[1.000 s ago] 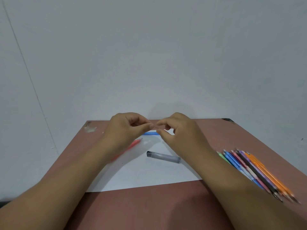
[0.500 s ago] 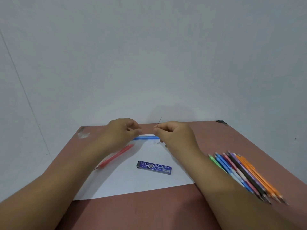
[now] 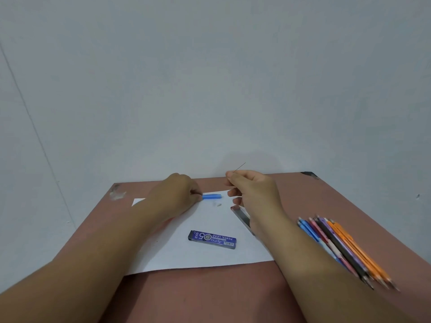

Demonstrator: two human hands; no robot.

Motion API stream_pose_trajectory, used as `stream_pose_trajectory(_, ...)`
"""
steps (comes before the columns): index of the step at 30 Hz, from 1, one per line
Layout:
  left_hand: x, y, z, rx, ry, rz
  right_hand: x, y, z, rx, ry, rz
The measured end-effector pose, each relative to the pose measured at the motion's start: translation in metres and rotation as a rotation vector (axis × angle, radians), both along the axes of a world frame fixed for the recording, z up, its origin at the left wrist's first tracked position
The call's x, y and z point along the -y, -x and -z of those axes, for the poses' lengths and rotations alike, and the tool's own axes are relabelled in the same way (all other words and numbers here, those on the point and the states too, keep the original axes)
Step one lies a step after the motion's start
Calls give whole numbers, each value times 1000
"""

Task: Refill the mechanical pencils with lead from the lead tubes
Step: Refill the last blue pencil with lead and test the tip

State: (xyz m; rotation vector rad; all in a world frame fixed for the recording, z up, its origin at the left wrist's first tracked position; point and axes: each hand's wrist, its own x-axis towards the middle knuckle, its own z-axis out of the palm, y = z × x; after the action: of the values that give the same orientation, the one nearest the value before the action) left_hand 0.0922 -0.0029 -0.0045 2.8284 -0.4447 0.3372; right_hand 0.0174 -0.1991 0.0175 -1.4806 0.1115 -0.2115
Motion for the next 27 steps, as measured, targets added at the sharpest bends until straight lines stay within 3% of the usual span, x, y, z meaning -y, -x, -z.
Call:
stream_pose_trajectory(14,-18,48,-3,252,324,-83,-5,14,-11,215,88,40)
stream_pose_trajectory(22,-12,59,-4,483,450,67,-17,39,-20,492,106,-31)
stream_pose_trajectory(27,-9,64,-5,495,557,163,-25,48,-20,630,87,-60)
